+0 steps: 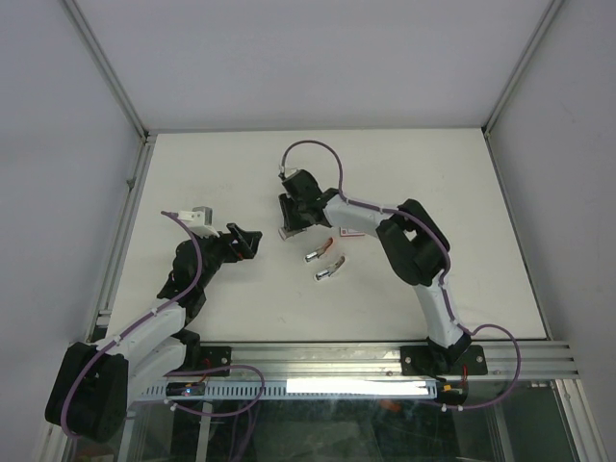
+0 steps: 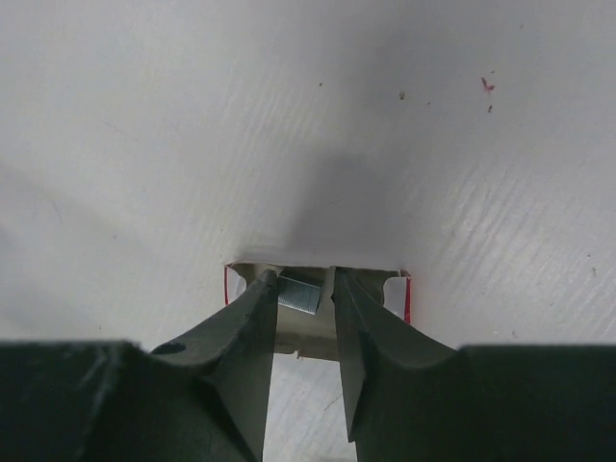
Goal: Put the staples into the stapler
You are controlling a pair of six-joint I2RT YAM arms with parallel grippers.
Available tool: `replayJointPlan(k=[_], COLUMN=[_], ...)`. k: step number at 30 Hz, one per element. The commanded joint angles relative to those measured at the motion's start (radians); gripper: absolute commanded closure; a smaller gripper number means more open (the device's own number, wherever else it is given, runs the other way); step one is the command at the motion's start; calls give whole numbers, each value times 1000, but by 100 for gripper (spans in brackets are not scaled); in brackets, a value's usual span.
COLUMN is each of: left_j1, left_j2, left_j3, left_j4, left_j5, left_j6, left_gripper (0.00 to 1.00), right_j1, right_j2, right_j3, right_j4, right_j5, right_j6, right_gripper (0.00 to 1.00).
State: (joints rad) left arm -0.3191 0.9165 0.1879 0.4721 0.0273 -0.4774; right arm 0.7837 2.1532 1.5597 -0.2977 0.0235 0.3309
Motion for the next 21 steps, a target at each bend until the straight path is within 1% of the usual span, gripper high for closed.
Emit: replayJointPlan(k=[1, 3, 6, 9, 11, 14, 17, 21], left_j1=[5, 5, 5, 5, 4, 1, -12, -32], left_j2=[-1, 0, 14, 54, 127, 243, 331, 408], left_j3=[21, 22, 24, 28, 57, 107, 154, 216], left_j4=[66, 66, 83, 124, 141, 174, 207, 228], left_j5=[11, 21, 57, 115, 171, 223, 256, 240], left_j6=[26, 28, 32, 33, 28, -23, -65, -65], left_gripper=[1, 1, 1, 1, 1, 3, 4, 4], right_j1=[10, 13, 13, 14, 13, 9, -5, -28], right_j2=[-48, -45, -50, -85, -135, -209, -263, -317], right_j3=[20, 13, -9, -37, -74, -110, -132, -197], right_j4=[-10, 1, 46, 77, 112, 114, 81, 82], right_j5=[8, -18, -125, -173, -173, -145, -96, -76], right_j6=[-1, -11, -52, -88, -106, -125, -102, -37], right_gripper=[67, 68, 67, 63, 58, 53, 52, 52])
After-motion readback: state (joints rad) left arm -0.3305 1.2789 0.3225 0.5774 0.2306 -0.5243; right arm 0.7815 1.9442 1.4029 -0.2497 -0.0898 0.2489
